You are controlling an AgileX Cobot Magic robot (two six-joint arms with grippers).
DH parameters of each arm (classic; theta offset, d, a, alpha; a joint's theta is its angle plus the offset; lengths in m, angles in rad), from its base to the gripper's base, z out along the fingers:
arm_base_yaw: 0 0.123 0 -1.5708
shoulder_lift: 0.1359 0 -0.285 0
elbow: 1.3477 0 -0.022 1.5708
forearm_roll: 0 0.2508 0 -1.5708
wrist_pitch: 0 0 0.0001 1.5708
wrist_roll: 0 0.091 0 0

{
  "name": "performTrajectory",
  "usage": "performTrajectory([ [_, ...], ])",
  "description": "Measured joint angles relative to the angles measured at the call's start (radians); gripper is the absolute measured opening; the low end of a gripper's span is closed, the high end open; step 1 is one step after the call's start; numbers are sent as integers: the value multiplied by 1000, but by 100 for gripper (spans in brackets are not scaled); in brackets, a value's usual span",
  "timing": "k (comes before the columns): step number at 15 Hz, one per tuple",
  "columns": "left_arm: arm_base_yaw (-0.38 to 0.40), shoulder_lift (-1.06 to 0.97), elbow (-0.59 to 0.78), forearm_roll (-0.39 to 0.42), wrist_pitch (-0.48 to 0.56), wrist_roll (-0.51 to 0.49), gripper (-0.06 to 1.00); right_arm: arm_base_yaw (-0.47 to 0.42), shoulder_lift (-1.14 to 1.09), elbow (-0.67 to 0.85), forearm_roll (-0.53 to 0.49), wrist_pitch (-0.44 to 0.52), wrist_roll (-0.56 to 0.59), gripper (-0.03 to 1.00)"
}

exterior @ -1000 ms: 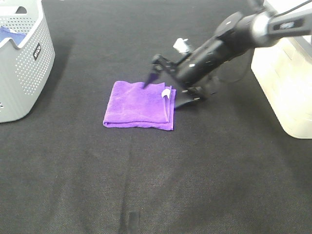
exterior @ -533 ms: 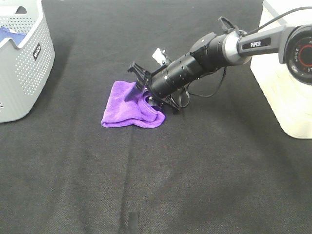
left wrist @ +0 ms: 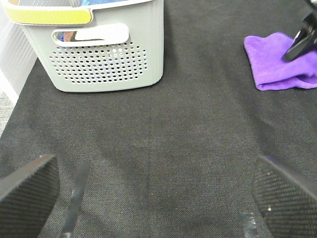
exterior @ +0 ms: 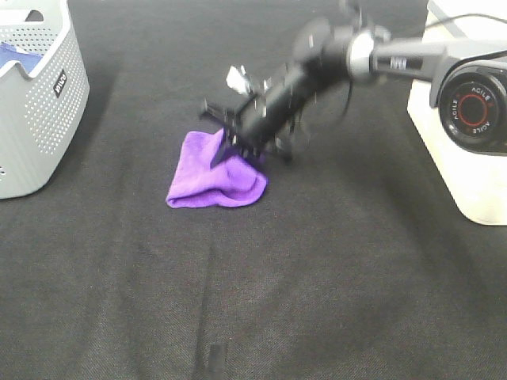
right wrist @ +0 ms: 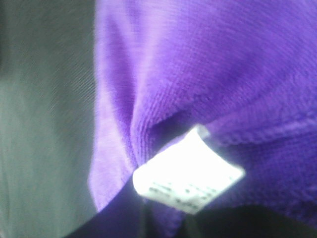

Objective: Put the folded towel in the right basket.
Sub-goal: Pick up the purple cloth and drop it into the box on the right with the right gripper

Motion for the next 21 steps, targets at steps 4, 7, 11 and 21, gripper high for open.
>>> performTrajectory([
  [4, 0, 0, 0, 0, 0, 0, 99, -2, -7, -364, -292, 205, 97, 6],
  [7, 0, 0, 0, 0, 0, 0, 99, -34, -103, -430, -312, 216, 97, 6],
  [11, 0, 0, 0, 0, 0, 0, 99, -220, -393, -424, -470, 221, 97, 6],
  [21, 0, 0, 0, 0, 0, 0, 99, -608, -519, -263, -616, 227, 47, 6],
])
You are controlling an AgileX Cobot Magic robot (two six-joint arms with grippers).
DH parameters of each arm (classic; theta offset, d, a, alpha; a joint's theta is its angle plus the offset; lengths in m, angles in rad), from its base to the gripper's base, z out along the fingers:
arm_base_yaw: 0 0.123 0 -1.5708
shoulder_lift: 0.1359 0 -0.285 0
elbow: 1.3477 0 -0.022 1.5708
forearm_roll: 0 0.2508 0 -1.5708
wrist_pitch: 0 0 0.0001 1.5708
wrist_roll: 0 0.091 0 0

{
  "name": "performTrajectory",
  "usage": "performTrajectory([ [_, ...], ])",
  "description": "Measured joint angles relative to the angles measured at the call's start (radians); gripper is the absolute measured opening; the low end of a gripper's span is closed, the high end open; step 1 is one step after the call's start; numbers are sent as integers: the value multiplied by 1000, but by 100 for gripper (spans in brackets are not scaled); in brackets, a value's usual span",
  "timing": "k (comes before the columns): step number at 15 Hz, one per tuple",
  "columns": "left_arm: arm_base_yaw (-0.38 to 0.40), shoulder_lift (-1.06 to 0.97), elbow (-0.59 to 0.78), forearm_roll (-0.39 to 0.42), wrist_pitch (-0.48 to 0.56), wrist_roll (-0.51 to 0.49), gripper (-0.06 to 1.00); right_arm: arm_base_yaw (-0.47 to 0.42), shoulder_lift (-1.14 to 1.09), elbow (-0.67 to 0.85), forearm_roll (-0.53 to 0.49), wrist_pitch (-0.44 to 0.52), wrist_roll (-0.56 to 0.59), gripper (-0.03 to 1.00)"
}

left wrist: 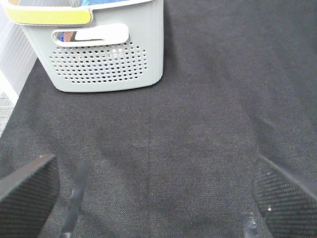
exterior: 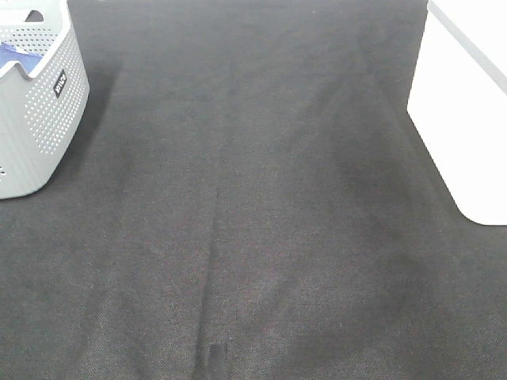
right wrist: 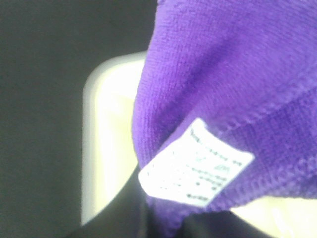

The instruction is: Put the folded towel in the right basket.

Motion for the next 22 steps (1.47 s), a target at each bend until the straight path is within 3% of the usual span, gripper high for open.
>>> performTrajectory([
  [1, 0, 0, 0, 0, 0, 0, 99, 0, 12, 25, -28, 1, -3, 9],
  [2, 0, 0, 0, 0, 0, 0, 99, 0, 37, 45, -58, 4, -3, 17],
  [5, 0, 0, 0, 0, 0, 0, 99, 0, 100, 55, -65, 3, 11, 70],
  [6, 0, 0, 0, 0, 0, 0, 99, 0, 105, 58, -58, 3, 11, 85],
  [7, 0, 0, 0, 0, 0, 0, 99, 0, 105, 58, -58, 3, 28, 92],
  [13, 0, 0, 0, 0, 0, 0, 99, 2, 45, 63, -86, 3, 26, 97],
  [17, 0, 0, 0, 0, 0, 0, 99, 116, -102, 122, -85, -1, 29, 97],
  [19, 0, 0, 0, 0, 0, 0, 99, 170, -233, 272, -74, -4, 11, 97],
  [22, 0, 0, 0, 0, 0, 0, 99, 175, -587, 665, -64, -4, 11, 97],
])
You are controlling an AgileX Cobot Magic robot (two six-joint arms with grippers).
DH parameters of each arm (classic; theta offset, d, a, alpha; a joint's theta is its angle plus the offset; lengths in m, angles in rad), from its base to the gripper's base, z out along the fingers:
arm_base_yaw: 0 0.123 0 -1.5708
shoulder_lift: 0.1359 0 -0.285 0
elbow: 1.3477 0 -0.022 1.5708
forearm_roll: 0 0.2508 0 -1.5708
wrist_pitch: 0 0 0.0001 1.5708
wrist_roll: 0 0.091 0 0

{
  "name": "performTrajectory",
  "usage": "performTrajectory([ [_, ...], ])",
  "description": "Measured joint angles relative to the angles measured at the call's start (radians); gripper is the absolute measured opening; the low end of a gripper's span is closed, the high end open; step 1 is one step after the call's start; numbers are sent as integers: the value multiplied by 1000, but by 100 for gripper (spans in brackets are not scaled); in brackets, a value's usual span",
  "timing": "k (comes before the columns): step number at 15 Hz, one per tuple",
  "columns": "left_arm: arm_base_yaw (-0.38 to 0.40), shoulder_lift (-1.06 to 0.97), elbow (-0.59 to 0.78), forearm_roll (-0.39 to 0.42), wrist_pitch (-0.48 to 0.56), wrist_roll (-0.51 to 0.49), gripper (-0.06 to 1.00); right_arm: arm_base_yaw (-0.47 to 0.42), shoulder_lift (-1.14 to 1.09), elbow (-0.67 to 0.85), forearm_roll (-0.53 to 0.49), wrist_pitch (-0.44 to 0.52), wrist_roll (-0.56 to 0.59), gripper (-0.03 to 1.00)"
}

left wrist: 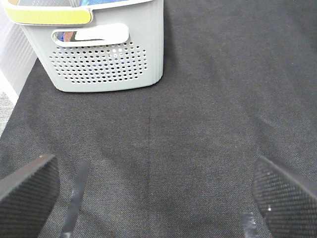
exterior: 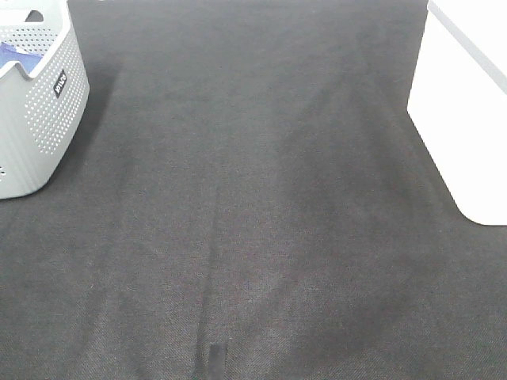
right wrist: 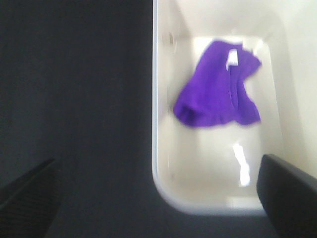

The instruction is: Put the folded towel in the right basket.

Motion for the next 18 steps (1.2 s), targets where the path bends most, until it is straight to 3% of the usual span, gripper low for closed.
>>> performTrajectory([
  [2, 0, 0, 0, 0, 0, 0, 99, 0, -346, 336, 0, 3, -12, 97],
  [8, 0, 0, 0, 0, 0, 0, 99, 0, -1043, 927, -55, -68, -14, 97],
  [14, 0, 0, 0, 0, 0, 0, 99, 0, -1421, 1192, 6, -101, -30, 97],
  [18, 0, 0, 0, 0, 0, 0, 99, 0, -1464, 1197, 40, -126, -68, 96],
])
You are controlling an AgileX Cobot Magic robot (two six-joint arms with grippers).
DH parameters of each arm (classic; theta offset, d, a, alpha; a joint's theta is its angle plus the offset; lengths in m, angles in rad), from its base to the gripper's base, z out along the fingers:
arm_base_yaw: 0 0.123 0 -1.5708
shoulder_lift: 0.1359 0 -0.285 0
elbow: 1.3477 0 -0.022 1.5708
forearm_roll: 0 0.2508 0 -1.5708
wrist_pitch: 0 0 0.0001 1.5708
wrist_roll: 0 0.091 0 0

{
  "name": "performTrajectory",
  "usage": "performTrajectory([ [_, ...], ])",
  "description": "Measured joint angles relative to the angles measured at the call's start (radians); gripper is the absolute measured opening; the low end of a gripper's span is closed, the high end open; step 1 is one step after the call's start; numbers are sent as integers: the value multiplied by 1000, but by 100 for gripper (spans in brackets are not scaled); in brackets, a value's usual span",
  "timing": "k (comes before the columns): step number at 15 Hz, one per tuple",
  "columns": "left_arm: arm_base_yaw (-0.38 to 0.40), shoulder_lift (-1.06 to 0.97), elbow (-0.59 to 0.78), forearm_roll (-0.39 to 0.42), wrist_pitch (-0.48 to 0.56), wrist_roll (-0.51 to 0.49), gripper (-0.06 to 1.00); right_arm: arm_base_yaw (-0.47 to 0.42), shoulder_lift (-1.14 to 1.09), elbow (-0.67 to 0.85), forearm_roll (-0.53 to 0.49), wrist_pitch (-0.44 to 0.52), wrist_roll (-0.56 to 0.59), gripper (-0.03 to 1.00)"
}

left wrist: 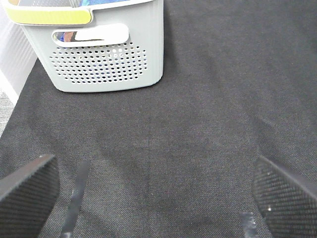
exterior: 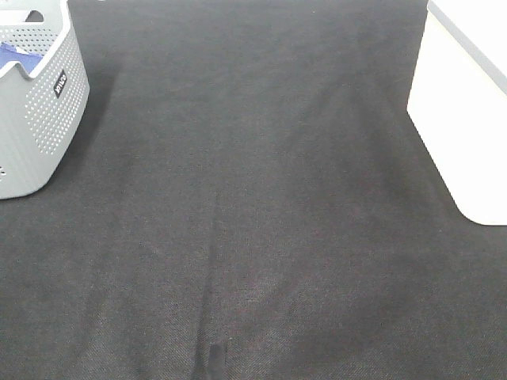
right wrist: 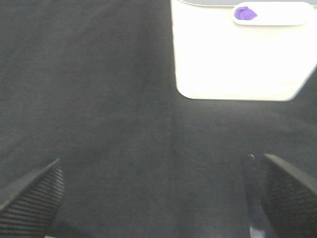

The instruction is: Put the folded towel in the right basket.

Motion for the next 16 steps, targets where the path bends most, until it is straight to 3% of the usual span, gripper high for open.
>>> performTrajectory([
  [3, 0, 0, 0, 0, 0, 0, 99, 0, 0, 14, 43, -17, -35, 96],
  [16, 0, 0, 0, 0, 0, 0, 99, 4, 0, 15, 44, -21, -44, 96],
])
